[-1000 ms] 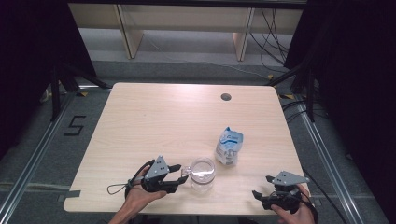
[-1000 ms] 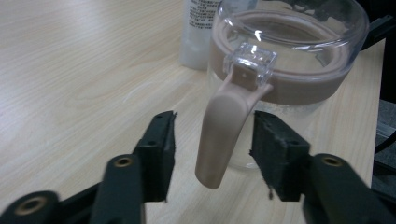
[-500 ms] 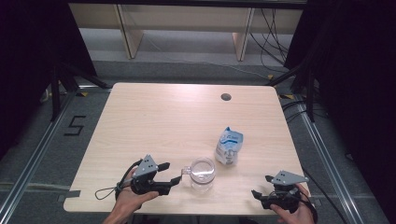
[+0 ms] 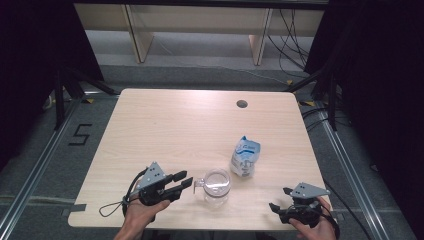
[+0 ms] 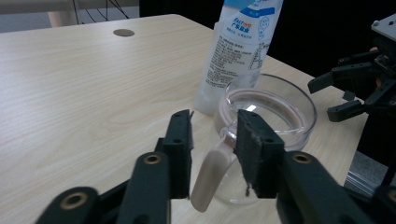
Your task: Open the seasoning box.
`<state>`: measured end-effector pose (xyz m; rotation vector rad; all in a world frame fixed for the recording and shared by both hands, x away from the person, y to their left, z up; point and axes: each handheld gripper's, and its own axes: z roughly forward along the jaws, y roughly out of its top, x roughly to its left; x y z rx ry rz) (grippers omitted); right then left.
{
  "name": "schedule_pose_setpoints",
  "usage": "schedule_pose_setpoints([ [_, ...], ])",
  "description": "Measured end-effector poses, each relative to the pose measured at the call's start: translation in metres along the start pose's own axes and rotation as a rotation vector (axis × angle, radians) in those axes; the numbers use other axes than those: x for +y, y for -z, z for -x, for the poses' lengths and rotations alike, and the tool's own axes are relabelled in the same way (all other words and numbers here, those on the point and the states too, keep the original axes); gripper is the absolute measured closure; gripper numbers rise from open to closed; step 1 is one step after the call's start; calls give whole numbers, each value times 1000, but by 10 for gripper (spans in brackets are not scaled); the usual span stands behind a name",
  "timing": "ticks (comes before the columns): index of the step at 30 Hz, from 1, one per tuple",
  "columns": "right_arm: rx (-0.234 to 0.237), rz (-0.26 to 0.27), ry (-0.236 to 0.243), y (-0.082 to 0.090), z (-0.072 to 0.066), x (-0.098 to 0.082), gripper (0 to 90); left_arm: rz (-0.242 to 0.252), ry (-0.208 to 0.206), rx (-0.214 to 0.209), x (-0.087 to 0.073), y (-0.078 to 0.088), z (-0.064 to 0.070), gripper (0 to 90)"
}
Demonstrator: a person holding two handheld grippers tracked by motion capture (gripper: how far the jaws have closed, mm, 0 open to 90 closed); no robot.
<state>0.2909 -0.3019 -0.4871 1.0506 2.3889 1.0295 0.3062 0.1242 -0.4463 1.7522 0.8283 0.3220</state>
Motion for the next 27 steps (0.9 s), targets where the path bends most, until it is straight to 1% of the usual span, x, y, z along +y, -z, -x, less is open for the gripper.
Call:
schedule_pose_setpoints([
  [1,17,-14,-17,0,-1,0,248,1,-18,-5,2,-1,1,704],
  [2,22,-13,-11,0,0,0,249,1,-21,-3,3,-2,2,726],
  [3,19,-10,-13,0,-1,0,251,1,-32,-10,4,-3,3,747],
  [4,20,0,-3,-1,0,0,252,-4,-40,-9,5,-5,4,770],
  [5,2,-2,-10,0,0,0,252,-2,-40,-13,6,-6,5,792],
  [6,10,-14,-40,0,-2,0,252,-14,-52,-8,7,-7,6,809],
  [7,9,-8,-35,-1,-2,0,253,-13,-60,-18,7,-9,6,826],
  [8,1,-2,-28,-1,-1,0,254,-20,-54,-9,7,-9,7,838],
  [9,7,-3,-33,-1,-2,1,261,-19,-60,-16,7,-10,6,862],
  [10,7,-3,-33,-1,-2,1,261,-22,-56,-11,7,-11,6,862],
  [11,13,2,-18,-1,-1,1,266,-26,-56,-8,7,-11,6,870],
  [12,12,6,-22,-1,-2,1,270,-28,-65,-13,7,-12,6,877],
  [13,12,10,-25,-1,-2,2,272,-27,-61,-14,7,-13,7,883],
  [14,24,14,-16,-1,-3,2,277,-33,-68,-13,7,-14,8,886],
  [15,10,26,-7,0,-3,3,290,-24,-64,-26,6,-16,8,889],
  [16,10,26,-7,0,-3,3,290,-29,-74,-24,6,-16,9,889],
  [17,17,23,-14,0,-4,3,293,-31,-75,-23,6,-17,10,890],
  [18,28,30,5,-1,-3,4,297,-31,-79,-30,6,-18,11,890],
  [19,27,29,8,-1,-3,4,304,-40,-82,-20,6,-18,11,890],
  [20,29,34,8,-1,-4,4,307,-41,-85,-20,6,-19,11,890],
  [21,29,36,8,-1,-4,4,309,-38,-76,-20,6,-20,11,890],
  [22,28,41,22,-1,-4,4,311,-42,-89,-18,6,-20,11,890],
  [23,8,48,17,0,-5,5,312,-42,-88,-16,5,-21,11,889],
  [24,7,51,20,0,-5,5,312,-43,-96,-21,5,-22,11,889],
  [25,7,52,21,0,-5,5,313,-50,-100,-14,5,-22,11,888],
  [26,15,46,12,0,-6,5,314,-44,-91,-20,4,-24,11,888],
  [27,16,44,12,0,-6,5,317,-40,-91,-22,4,-24,11,887],
])
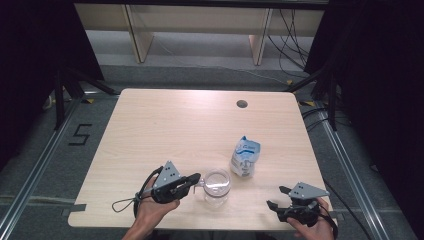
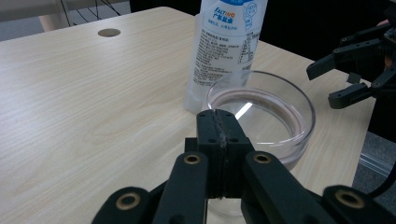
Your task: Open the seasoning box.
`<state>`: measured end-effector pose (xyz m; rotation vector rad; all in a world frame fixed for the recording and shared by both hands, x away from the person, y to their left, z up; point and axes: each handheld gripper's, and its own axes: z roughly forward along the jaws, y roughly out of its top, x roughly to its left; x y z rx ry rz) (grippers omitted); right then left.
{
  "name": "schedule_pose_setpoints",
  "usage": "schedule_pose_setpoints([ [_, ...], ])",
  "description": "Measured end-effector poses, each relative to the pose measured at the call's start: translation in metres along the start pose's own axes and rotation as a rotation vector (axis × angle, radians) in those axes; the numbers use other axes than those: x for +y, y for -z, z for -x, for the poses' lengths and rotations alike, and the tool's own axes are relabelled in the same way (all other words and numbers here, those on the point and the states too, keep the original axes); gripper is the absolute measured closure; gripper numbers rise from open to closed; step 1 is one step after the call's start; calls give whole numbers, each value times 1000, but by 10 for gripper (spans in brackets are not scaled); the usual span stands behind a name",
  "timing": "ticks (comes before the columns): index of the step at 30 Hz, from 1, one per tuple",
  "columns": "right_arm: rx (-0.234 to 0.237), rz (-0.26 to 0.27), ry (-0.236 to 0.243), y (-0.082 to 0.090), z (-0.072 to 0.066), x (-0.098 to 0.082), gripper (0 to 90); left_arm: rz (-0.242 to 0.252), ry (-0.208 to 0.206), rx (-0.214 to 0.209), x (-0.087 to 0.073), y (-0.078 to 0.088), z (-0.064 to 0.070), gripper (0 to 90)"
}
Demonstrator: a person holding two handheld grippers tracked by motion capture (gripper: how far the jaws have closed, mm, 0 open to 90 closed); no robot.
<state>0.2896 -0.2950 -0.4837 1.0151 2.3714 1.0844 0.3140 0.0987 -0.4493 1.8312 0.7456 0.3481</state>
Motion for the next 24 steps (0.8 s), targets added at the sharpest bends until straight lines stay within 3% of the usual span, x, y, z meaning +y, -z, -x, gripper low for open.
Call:
schedule_pose_setpoints([
  [6,20,41,3,0,-2,1,339,1,-7,2,-1,0,0,877],
  [9,60,81,31,0,-8,5,375,6,-12,1,-1,0,0,870],
  [14,24,132,77,0,-14,10,443,10,-10,3,-2,1,0,869],
  [16,28,159,80,0,-15,12,472,13,-6,2,-2,0,0,868],
  [17,54,155,56,0,-17,13,484,14,-5,1,-3,0,0,869],
  [18,53,168,82,-1,-16,14,510,14,-6,1,-3,0,0,868],
  [21,55,187,73,-2,-21,17,561,15,-5,1,-3,1,0,869],
  [24,67,207,97,-5,-25,22,603,15,-7,2,-3,1,0,869],
])
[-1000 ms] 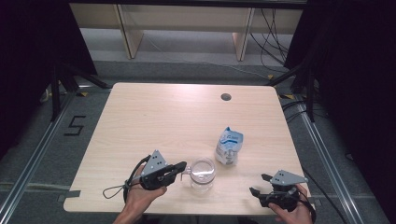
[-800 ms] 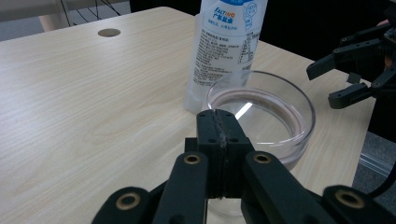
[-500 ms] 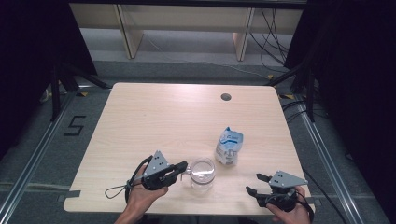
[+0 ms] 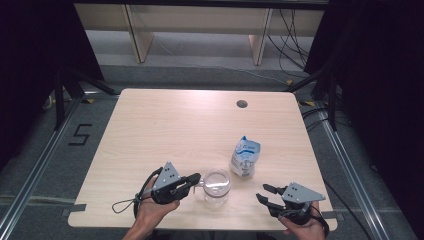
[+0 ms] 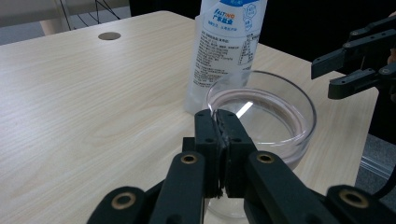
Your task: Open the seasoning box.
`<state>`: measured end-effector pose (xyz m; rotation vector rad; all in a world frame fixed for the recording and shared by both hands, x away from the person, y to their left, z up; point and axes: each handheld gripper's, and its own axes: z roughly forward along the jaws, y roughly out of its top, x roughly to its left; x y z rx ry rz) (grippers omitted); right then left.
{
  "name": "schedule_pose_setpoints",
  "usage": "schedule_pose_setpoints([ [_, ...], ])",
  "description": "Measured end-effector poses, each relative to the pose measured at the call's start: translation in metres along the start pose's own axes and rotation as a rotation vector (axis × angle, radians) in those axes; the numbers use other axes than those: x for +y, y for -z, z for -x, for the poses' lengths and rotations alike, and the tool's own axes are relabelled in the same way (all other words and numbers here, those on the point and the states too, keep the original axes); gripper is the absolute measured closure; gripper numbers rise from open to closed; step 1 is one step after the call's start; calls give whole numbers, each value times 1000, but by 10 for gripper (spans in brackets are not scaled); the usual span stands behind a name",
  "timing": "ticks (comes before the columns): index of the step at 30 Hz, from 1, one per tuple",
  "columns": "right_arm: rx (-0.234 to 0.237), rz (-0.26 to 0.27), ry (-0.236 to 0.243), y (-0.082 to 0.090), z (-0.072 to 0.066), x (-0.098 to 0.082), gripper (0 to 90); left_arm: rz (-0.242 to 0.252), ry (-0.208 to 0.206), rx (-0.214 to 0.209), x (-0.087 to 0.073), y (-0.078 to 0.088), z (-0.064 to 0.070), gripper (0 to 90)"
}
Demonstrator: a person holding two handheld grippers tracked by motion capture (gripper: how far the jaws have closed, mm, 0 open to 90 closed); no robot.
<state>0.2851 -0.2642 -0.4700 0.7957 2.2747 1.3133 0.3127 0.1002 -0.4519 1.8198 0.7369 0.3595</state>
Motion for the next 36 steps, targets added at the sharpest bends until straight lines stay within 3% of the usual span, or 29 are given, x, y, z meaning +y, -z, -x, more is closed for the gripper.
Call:
schedule_pose_setpoints([
  [2,3,13,17,-3,-2,3,629,-5,-3,5,0,1,0,869],
  [4,3,28,3,-5,-6,6,654,-4,-3,4,0,1,0,869],
  [12,37,29,45,-20,-13,14,722,-1,-6,3,-2,1,-1,870],
  [14,46,35,59,-24,-15,16,724,6,11,-4,-3,0,-1,869],
  [16,57,32,60,-25,-18,18,739,-3,-8,4,-3,1,-1,869],
  [24,68,62,98,-31,-24,27,814,-3,2,2,-3,1,-2,869],
  [36,102,67,111,-43,-36,42,861,3,5,2,-4,1,-2,868],
])
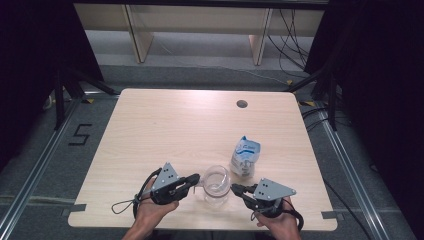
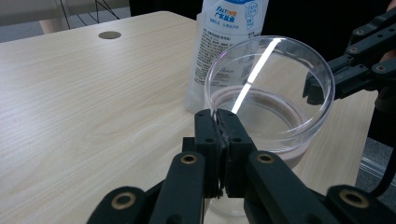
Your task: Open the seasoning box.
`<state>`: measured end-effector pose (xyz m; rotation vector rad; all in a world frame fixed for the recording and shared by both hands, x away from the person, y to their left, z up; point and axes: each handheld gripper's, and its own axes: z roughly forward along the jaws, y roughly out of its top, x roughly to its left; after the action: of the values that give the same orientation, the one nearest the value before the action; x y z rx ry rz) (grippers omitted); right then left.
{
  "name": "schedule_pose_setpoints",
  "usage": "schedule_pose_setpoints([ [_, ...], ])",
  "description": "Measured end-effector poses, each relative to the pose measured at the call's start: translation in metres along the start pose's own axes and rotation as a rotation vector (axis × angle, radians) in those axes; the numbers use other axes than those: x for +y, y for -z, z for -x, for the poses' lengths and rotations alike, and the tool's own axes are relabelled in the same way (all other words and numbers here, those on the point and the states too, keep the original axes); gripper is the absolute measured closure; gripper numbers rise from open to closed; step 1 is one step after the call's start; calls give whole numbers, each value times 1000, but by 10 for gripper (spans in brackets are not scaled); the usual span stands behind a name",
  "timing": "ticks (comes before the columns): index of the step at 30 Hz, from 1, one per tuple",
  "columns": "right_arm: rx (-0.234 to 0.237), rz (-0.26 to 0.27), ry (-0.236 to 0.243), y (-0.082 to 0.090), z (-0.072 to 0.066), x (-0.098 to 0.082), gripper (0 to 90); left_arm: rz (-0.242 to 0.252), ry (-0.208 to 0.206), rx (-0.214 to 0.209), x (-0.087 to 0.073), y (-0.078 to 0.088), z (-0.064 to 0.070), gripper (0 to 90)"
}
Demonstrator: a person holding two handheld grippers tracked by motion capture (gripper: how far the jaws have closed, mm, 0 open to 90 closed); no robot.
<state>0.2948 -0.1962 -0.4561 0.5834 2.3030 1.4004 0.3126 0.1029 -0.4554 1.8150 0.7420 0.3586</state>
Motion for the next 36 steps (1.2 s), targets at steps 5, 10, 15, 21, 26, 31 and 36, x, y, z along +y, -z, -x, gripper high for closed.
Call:
schedule_pose_setpoints([
  [5,16,13,19,-4,-1,7,865,3,3,-6,0,0,-1,855],
  [10,14,15,20,-6,-2,12,868,12,30,-9,-1,1,-4,782],
  [15,14,21,25,-6,-4,16,868,39,72,-32,0,10,-6,556],
  [21,12,34,33,-7,-4,21,868,4,37,3,-10,21,-6,356],
  [26,14,35,44,-9,-7,26,868,-78,31,28,-27,22,-3,271],
  [31,13,46,61,-12,-11,30,866,-114,43,56,-40,25,-3,247],
  [36,19,42,67,-16,-15,34,865,-124,81,112,-48,30,-6,232],
])
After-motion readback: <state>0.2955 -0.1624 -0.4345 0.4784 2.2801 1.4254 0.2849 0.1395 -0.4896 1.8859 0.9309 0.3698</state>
